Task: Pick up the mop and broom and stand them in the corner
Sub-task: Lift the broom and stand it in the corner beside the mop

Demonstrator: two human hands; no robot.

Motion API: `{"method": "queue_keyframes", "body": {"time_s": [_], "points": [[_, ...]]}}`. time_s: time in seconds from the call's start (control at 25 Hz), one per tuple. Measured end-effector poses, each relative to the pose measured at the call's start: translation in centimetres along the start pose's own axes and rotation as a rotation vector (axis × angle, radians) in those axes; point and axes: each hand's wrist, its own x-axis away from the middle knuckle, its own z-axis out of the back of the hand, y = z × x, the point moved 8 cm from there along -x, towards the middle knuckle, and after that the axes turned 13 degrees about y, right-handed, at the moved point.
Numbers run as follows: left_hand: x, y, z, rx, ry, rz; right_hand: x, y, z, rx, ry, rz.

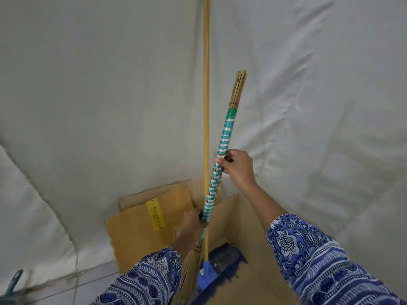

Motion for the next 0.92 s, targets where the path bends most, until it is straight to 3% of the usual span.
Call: {"method": "queue_keyframes", "body": {"time_s": [0.4, 0.72, 0.92], "points": [[-11.3, 3.8, -21.4, 0.002, -0.046, 0.122, -16.7, 16.3, 1.8, 0.156, -0.108, -0.018], [-20.9, -2.8, -38.5, -0.047, -0.024, 0.369, -27.9, 35.8, -4.9, 0.147, -0.34, -0.06], [-26.2, -7.4, -45.6, -0.074, 0.018, 0.462, -31.7, 44.3, -9.6, 0.129, -0.469, -0.041]]}}
